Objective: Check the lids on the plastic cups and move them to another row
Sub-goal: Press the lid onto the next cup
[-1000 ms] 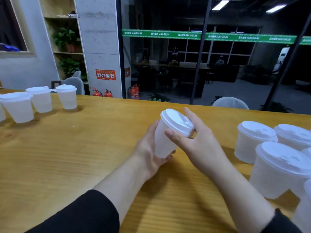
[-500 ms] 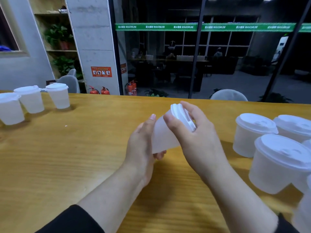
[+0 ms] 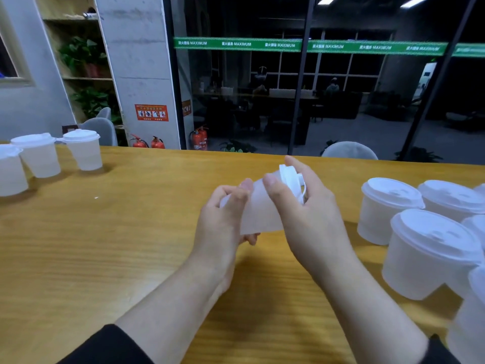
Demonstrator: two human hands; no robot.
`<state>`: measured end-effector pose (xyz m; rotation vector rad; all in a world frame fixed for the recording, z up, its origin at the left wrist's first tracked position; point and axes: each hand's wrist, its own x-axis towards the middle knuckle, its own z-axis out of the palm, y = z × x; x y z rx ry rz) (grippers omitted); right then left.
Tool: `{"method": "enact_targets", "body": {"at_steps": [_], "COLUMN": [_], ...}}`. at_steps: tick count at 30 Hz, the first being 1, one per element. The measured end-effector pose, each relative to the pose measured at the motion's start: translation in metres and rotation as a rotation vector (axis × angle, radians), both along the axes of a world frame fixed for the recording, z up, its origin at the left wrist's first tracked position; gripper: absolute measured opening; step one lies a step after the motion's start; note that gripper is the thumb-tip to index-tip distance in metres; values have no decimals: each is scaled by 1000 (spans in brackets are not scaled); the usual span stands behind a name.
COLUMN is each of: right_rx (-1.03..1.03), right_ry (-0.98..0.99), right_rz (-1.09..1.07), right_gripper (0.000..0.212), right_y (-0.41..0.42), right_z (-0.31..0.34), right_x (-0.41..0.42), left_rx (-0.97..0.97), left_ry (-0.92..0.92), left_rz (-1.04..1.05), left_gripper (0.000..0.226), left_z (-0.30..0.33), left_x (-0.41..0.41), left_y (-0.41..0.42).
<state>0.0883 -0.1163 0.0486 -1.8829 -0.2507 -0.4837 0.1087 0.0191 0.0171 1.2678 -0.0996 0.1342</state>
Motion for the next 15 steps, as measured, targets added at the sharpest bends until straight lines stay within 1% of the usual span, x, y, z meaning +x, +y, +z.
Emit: {"method": "enact_targets", "body": {"at_steps": [1,2,4,6,8,10,13,15], "right_rx": [-61,-139,-245,-224,-189,-133,52,127], "right_ry": [24,38,31,1,-47,-94,-117,-136], "right_rz": [85,162,239,225,186,153,125,119], "right_gripper": [84,92,98,90,79,72,62,59], "right_y": [-5,-12,-21,-23,-18,-11,-2,2], "right_z": [3,6,12,11,7,3,2,0], "right_x": [-1,-2,-7,-8,-8,-7,-4,-4], "left_rx": [-30,-85,-173,-150,-143,-174,-203,-203], "left_ry": [35,106,294,425,448,361,120,-27], "left_rz": [-5,-43,-216,-392,-445,-367,-133,-56], "left_gripper": [49,49,40,33,33,31,33,50], "left_z": [2,6,13,16,13,11,5,1], "left_x": [0,1,1,-1,-4,-4,0,2], "left_y": [2,4,10,13,11,6,3,3]}}
